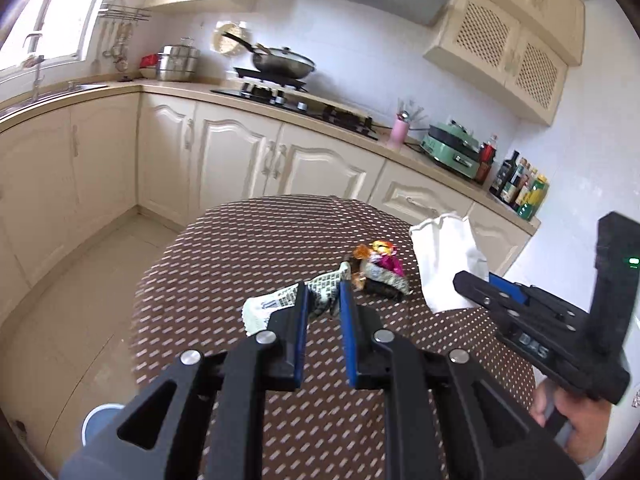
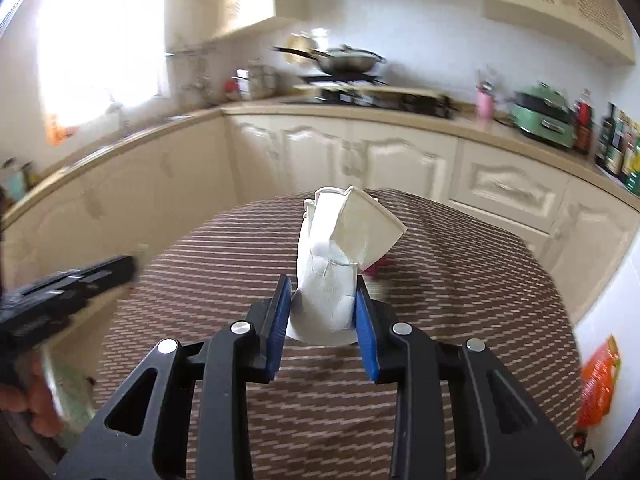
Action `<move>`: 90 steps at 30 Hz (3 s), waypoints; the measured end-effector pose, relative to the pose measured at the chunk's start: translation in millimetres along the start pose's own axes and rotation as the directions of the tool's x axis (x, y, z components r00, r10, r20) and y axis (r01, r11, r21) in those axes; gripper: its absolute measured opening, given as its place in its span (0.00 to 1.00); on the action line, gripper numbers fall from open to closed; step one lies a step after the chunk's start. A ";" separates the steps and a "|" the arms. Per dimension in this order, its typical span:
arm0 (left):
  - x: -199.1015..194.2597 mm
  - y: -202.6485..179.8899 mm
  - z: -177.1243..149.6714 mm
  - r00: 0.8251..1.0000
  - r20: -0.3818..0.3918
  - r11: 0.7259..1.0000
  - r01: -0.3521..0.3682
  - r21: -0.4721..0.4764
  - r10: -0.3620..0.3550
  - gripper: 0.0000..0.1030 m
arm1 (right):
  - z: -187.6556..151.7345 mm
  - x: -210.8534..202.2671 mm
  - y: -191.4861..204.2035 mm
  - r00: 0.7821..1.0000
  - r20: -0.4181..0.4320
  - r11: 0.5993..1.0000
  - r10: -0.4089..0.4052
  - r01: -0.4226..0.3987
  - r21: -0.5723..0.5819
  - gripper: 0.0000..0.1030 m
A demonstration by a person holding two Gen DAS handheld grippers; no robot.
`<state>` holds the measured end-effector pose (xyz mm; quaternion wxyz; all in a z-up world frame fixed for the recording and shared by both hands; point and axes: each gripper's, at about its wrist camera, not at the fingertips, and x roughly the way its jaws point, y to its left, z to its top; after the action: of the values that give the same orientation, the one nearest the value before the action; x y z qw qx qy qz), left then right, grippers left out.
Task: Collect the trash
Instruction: 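Carry both items over the bucket and open both grippers to drop them, then move both open grippers back over the remaining wrappers on the table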
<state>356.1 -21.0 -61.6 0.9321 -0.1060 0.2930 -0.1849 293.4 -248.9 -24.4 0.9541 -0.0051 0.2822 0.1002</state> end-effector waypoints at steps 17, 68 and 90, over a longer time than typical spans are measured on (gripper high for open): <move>-136.8 173.5 -86.8 0.963 -0.005 0.942 -0.265 -0.207 0.270 0.14 | -48.3 29.6 247.5 0.908 -0.175 0.897 0.379 -0.408 -0.171 0.28; -74.9 348.1 -217.7 0.874 -0.334 0.769 -0.475 -0.428 0.354 0.33 | -179.7 202.1 370.8 0.779 -0.552 0.873 0.296 -0.455 -0.174 0.29; -90.3 352.0 -204.3 0.861 -0.308 0.756 -0.505 -0.417 0.406 0.33 | -161.6 203.7 375.8 0.834 -0.467 0.881 0.294 -0.426 -0.205 0.51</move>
<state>267.3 317.5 -288.2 0.8578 -0.2415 0.4381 0.1182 300.9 147.0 -252.6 0.8211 -0.1179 0.4590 0.3181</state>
